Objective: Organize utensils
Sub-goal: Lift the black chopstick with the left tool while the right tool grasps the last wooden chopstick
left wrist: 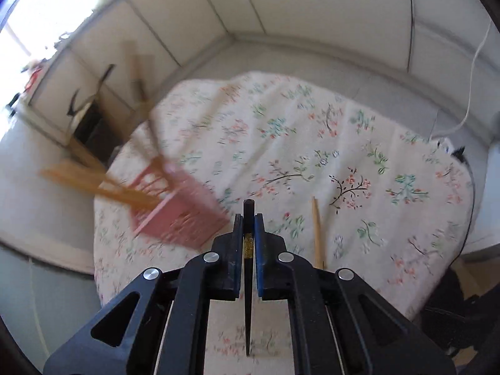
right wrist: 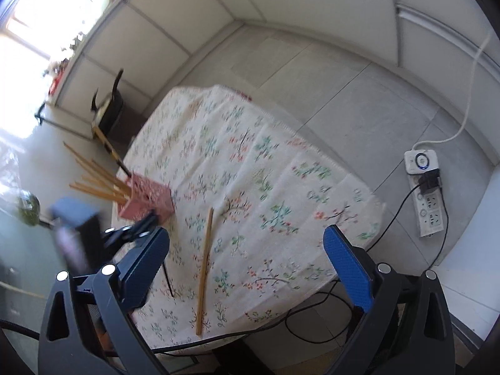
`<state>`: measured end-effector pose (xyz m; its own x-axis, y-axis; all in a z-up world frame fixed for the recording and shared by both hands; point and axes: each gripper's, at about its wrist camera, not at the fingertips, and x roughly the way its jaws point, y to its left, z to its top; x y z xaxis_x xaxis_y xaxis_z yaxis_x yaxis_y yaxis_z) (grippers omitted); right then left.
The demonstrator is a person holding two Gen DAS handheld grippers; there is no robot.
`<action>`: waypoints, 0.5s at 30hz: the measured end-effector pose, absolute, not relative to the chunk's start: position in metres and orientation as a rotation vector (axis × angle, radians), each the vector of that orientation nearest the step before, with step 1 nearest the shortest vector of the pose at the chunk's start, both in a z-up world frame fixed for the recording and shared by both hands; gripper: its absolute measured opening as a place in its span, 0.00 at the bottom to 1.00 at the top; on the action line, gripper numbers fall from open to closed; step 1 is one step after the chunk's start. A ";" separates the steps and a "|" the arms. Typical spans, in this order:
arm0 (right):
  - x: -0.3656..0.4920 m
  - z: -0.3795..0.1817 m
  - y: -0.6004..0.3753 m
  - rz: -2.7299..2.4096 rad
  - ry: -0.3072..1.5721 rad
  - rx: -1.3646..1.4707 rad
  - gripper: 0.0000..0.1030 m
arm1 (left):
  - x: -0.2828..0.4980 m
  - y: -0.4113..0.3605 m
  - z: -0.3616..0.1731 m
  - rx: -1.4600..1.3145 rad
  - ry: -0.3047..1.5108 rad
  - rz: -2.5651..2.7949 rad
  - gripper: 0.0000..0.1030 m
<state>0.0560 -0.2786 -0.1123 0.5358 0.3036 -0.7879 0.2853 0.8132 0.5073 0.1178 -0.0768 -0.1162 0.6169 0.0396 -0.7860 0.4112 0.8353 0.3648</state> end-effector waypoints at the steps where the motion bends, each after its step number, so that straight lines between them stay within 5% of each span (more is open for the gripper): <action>1: 0.064 -0.116 -0.269 0.026 1.046 0.636 0.93 | 0.104 -0.067 -0.104 0.512 0.865 -0.221 0.06; 7: 0.117 -0.142 -0.197 0.048 1.185 0.500 0.88 | 0.052 0.003 -0.047 0.288 0.715 -0.167 0.06; 15: 0.162 -0.192 -0.136 -0.037 1.332 0.319 0.60 | 0.034 0.056 -0.009 0.133 0.571 -0.131 0.06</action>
